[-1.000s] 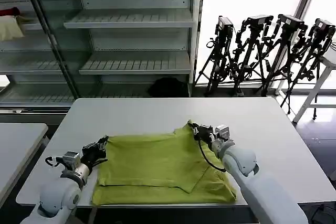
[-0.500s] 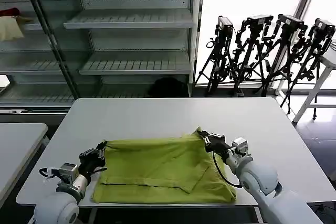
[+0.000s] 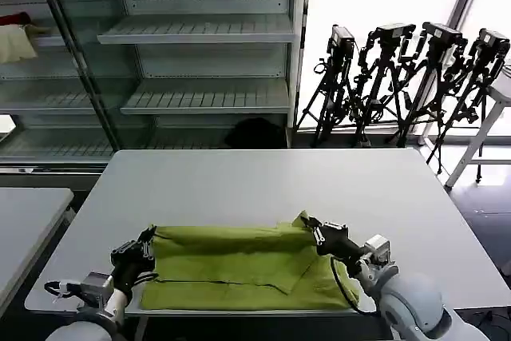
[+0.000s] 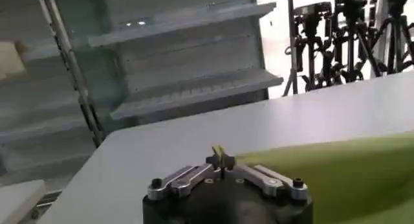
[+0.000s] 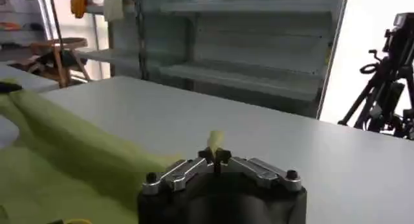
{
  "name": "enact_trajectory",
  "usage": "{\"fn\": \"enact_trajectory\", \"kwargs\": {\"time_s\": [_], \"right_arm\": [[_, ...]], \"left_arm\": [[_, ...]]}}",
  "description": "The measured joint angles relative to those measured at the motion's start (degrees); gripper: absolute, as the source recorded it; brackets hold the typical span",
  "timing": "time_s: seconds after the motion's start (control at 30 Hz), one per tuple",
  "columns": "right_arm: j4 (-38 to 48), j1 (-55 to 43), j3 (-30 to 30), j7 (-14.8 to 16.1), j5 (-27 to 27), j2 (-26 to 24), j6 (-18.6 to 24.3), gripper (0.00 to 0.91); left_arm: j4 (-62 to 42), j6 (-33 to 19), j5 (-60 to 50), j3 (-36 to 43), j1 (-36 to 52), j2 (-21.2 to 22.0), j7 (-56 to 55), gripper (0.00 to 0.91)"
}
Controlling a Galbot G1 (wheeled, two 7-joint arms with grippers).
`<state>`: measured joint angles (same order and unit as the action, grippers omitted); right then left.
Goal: Fold and organize the clothes.
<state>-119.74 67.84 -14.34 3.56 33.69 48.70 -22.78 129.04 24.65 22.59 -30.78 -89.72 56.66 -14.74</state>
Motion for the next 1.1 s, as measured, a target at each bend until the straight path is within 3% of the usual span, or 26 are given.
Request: {"fn": "enact_trajectory", "kwargs": {"time_s": [0.47, 1.1], "right_arm": [[-4.8, 8.6, -3.8, 0.2, -0.6, -3.3, 2.1, 0.0], [-6.9, 16.5, -6.6, 0.1, -1.9, -3.3, 2.5, 0.0]], "left_arm": [[1.3, -1.4, -4.3, 0.0, -6.3, 0.9, -1.6, 0.0], [-1.1, -2.7, -7.1, 1.6, -8.3, 1.8, -2.5, 0.0]]}}
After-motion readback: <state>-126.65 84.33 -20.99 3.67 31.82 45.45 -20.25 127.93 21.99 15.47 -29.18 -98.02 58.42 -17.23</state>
